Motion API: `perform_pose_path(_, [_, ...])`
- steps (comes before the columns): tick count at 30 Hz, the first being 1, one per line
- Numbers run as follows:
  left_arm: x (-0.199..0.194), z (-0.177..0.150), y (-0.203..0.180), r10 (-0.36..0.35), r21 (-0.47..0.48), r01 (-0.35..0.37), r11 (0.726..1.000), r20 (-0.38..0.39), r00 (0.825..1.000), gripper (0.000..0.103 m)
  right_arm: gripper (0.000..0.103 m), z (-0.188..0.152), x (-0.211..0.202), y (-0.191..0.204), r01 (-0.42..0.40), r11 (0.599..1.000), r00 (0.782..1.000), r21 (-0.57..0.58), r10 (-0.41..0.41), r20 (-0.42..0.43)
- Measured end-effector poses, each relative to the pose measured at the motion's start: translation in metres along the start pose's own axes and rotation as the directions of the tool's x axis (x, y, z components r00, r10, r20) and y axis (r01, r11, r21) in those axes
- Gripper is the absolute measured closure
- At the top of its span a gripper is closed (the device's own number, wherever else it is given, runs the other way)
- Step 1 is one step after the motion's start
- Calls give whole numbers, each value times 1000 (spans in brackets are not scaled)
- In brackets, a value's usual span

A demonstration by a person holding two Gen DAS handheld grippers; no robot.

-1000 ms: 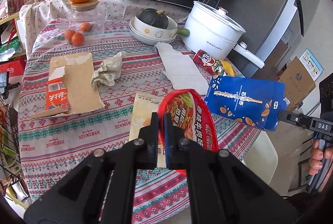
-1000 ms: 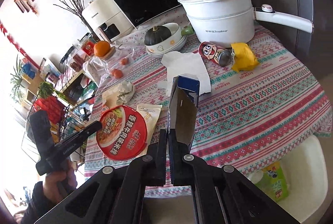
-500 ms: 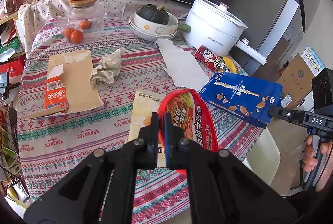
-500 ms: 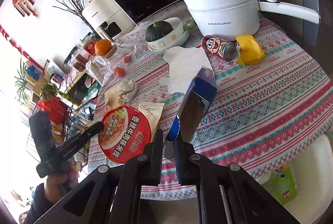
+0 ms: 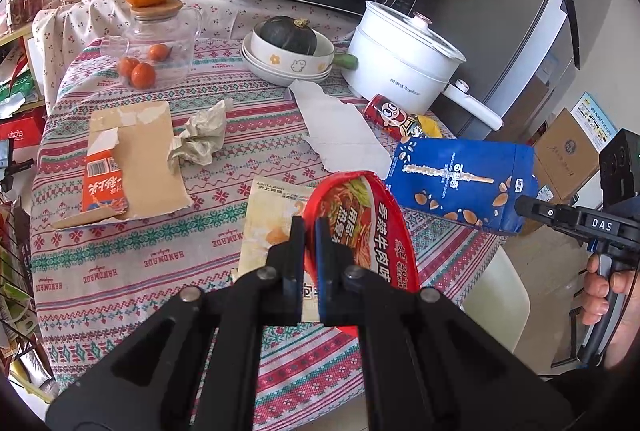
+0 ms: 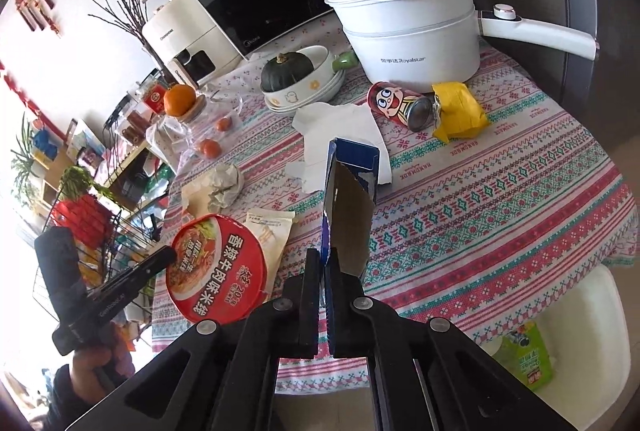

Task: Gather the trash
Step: 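Carry both items over the white bin while the right tool opens to drop the blue box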

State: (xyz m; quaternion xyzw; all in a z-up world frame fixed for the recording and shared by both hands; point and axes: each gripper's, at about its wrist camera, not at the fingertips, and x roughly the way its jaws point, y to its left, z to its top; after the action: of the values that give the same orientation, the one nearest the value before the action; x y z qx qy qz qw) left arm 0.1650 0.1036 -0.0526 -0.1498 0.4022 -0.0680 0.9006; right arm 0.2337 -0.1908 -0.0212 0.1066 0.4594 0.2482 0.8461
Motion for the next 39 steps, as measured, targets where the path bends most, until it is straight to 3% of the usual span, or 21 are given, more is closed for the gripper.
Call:
perform_pose_path(15, [4,-5,-51,-50,77,51,996,-8,999,97,100,-16,-80,-32,63,997,991,32,-67,112])
perform_pose_path(26, [15,-10,-82,-81,123,84,989,-26,996,97,100,-33,-126,-72,129,989,979,65,-138,148])
perform_pose_path(39, [36,-18,-131,-138,208,149,967,-69,988,97,100,-67,-143,-129,241,964,965,110,-251,79])
